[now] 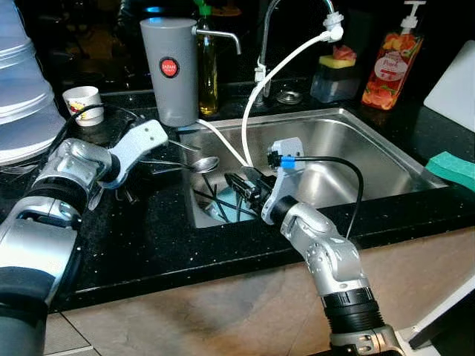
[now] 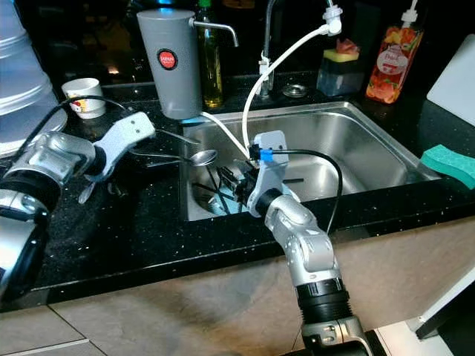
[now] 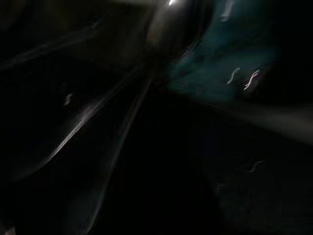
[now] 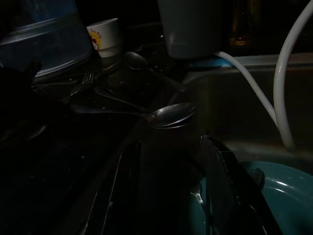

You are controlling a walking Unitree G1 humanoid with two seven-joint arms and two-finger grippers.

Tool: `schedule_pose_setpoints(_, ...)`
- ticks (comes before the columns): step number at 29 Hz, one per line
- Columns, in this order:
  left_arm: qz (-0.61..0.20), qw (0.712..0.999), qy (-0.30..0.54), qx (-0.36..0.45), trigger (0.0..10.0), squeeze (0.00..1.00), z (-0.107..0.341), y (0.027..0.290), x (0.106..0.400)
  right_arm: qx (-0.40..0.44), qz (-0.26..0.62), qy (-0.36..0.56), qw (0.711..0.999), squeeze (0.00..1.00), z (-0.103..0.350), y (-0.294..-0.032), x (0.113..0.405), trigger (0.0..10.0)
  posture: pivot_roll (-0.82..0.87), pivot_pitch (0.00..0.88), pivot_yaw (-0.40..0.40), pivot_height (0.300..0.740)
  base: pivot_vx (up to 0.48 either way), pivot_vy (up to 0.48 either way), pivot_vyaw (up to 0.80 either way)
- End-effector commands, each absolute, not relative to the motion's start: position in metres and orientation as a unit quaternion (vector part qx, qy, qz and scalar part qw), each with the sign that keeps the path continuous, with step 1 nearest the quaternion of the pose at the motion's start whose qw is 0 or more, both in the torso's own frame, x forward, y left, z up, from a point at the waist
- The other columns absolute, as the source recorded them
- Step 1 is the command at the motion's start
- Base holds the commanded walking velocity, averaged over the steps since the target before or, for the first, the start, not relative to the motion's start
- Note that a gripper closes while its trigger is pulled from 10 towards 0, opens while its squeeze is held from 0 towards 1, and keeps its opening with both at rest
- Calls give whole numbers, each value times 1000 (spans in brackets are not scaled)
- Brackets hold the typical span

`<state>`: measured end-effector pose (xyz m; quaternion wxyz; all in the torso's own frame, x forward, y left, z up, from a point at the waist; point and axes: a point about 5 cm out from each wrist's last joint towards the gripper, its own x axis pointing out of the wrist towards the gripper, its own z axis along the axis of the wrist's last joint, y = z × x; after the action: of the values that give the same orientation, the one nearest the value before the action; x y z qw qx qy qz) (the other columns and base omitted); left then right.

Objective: Kitchen organization

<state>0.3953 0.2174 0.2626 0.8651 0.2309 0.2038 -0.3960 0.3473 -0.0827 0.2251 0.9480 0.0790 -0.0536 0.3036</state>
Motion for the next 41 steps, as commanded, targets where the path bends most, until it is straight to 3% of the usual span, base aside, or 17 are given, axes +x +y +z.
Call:
schedule_pose_setpoints(1, -420, 874, 167, 180, 0, 0, 281, 214, 395, 84, 310, -50, 945, 0, 226, -81, 348, 10000, -35, 91, 32, 740, 0, 0, 0)
schedule_pose_setpoints(4, -434, 884, 115, 128, 0, 0, 299, 213, 394, 86, 311, -50, 945, 0, 226, -81, 348, 10000, -33, 92, 32, 740, 0, 0, 0)
schedule_pose_setpoints(7, -428, 890, 101, 123, 0, 0, 302, 213, 395, 87, 312, -50, 945, 0, 226, -80, 348, 10000, -33, 92, 32, 740, 0, 0, 0)
schedule_pose_setpoints(9, -386, 908, 77, 143, 0, 0, 303, 214, 399, 88, 313, -50, 944, 0, 226, -80, 347, 10000, -28, 94, 26, 740, 0, 0, 0)
schedule_pose_setpoints(10, -349, 920, 67, 167, 3725, 0, 300, 213, 404, 89, 314, -50, 944, 0, 226, -79, 347, 10000, -28, 94, 26, 740, 0, 0, 0)
schedule_pose_setpoints(12, -349, 920, 67, 167, 3725, 0, 300, 213, 404, 89, 314, -50, 944, 0, 226, -79, 347, 10000, -28, 94, 26, 740, 0, 0, 0)
schedule_pose_setpoints(13, -312, 926, 59, 205, 5098, 0, 295, 210, 408, 89, 315, -49, 944, 0, 226, -79, 347, 10000, -26, 96, 24, 740, 0, 0, 0)
schedule_pose_setpoints(14, -287, 930, 50, 223, 10000, 796, 290, 206, 411, 89, 316, -48, 943, 0, 225, -78, 346, 10000, -29, 101, 26, 740, 0, 0, 0)
schedule_pose_setpoints(15, -280, 933, 43, 223, 10000, 1000, 288, 202, 412, 90, 316, -48, 943, 0, 225, -78, 346, 10000, -29, 101, 26, 740, 0, 0, 0)
schedule_pose_setpoints(19, -311, 925, 39, 215, 10000, 1000, 279, 188, 413, 91, 314, -47, 944, 0, 224, -78, 344, 10000, -35, 105, 36, 740, 0, 0, 0)
schedule_pose_setpoints(25, -308, 896, 38, 318, 10000, 1000, 266, 172, 415, 93, 309, -44, 945, 0, 221, -80, 341, 10000, -44, 109, 46, 740, 0, 0, 0)
schedule_pose_setpoints(30, -318, 887, 22, 335, 10000, 1000, 260, 153, 416, 93, 308, -43, 946, 0, 220, -80, 339, 10000, -49, 110, 50, 740, 0, 0, 0)
schedule_pose_setpoints(41, -389, 885, 28, 256, 10000, 1000, 254, 126, 413, 95, 302, -43, 948, 0, 221, -83, 338, 10000, -54, 127, 55, 740, 0, 0, 0)
